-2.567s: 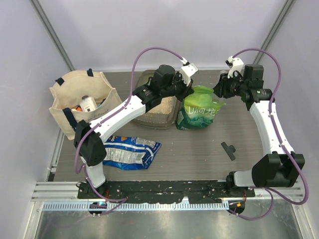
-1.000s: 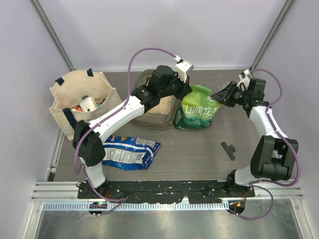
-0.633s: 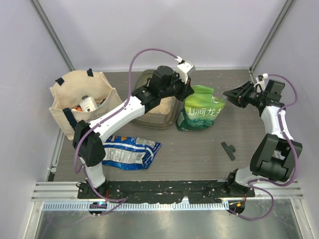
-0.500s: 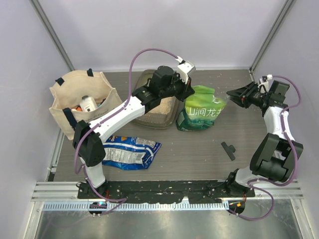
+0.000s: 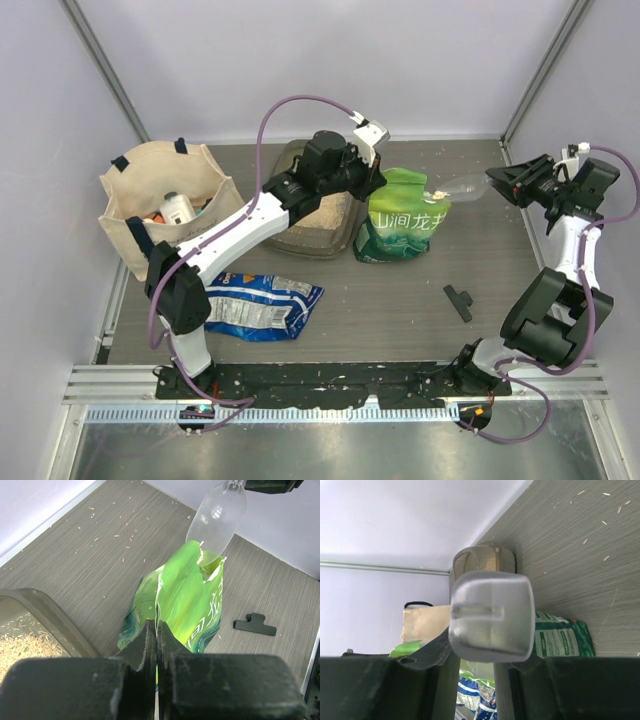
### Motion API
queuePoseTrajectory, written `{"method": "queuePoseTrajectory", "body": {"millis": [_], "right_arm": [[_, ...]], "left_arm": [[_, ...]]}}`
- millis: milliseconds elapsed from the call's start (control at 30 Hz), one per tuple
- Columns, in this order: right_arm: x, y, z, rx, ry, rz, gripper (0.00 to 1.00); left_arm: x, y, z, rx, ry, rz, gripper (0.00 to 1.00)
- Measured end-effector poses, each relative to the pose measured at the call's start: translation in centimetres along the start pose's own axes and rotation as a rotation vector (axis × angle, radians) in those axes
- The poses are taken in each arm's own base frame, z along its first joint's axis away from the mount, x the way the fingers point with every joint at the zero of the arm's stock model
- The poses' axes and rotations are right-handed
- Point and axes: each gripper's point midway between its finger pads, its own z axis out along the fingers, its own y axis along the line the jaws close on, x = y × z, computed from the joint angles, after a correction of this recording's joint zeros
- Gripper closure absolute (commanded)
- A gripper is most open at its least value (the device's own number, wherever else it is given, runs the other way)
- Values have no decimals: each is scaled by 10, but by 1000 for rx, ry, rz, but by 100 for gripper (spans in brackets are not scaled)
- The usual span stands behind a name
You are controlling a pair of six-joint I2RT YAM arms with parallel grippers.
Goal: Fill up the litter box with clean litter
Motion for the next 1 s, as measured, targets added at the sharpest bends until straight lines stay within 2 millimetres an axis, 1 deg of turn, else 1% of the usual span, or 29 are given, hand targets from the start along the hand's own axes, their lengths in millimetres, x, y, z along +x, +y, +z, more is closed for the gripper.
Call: {"method": "queuePoseTrajectory", "body": {"millis": [100,233,333,567,700,800,833,933,967,1000], "right_arm": [[3,-2,4,-33,-2,37,99],[12,-17,13,-76,11,168,99],[14,-22,17,-94,20,251,99],[3,-1,14,-162,12,263,99],[-10,15,12,-187,-4,249,99],[-23,36,13,-216,-11,204,99],[-28,42,15,-226,-14,186,99],[-45,67,28,-263,-9,123,99],[-49,75,35,-275,-1,104,99],[-51,84,43,-286,9,87,99]], "left_arm": [[0,1,0,-1,1,1,100],[0,2,0,-4,1,1,100],[0,2,0,-4,1,2,100],[1,4,-1,-4,3,26,100],[1,5,-1,-6,4,38,100],[1,9,-3,-11,9,48,78],[3,11,-5,-14,14,55,63],[-2,23,-20,-35,13,88,45],[-4,28,-26,-47,12,96,43],[-6,36,-36,-65,11,106,41]]}}
